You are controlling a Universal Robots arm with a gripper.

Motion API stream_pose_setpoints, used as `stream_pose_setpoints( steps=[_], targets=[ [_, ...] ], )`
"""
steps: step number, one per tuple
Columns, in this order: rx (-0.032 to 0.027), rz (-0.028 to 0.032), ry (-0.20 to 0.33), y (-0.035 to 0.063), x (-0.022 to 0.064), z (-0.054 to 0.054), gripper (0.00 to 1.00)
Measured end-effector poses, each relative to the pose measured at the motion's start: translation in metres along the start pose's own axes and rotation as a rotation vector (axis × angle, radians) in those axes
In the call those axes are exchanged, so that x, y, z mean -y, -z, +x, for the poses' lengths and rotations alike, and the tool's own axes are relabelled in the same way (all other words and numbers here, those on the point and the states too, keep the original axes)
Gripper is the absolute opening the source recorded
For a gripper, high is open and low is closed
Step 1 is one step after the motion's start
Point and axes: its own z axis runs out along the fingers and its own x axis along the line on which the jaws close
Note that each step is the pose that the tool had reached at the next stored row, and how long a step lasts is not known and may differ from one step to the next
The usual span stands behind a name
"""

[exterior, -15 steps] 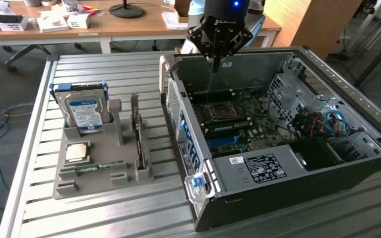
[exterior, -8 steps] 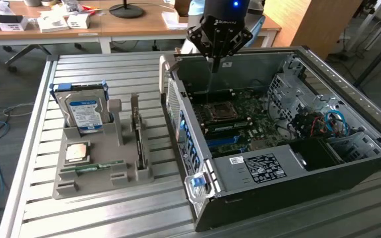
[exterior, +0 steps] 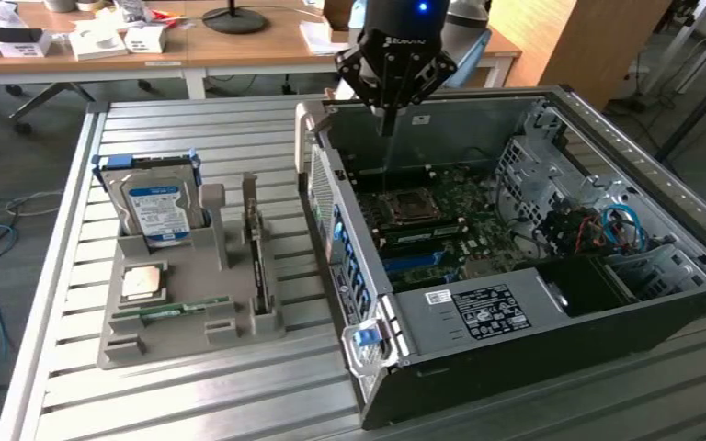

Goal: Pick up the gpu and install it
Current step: 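Reach for the gpu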

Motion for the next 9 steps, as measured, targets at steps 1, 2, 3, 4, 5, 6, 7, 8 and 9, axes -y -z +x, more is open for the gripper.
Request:
stream_pose_setpoints(
  steps=[1,2,3,4,5,6,7,8,9],
  targets=[
    [0.0000,0.0000,0.000,0.0000,0.0002,0.002,0.11],
    [0.0000,0.0000,0.000,0.0000,0.0003,0.004,0.11],
    [0.0000,0.0000,0.000,0.0001,0.0005,0.007,0.11],
    [0.0000,0.0000,0.000,0.0001,0.0007,0.009,0.11],
    [0.0000,-0.0001,0.000,0.0001,0.0008,0.011,0.11],
    [0.0000,0.0000,0.000,0.0002,0.0010,0.014,0.11],
    [0.0000,-0.0001,0.000,0.0002,0.0012,0.016,0.11],
    [0.0000,0.0000,0.000,0.0002,0.0013,0.017,0.11],
    [0.0000,0.0000,0.000,0.0002,0.0014,0.019,0.11]
  ],
)
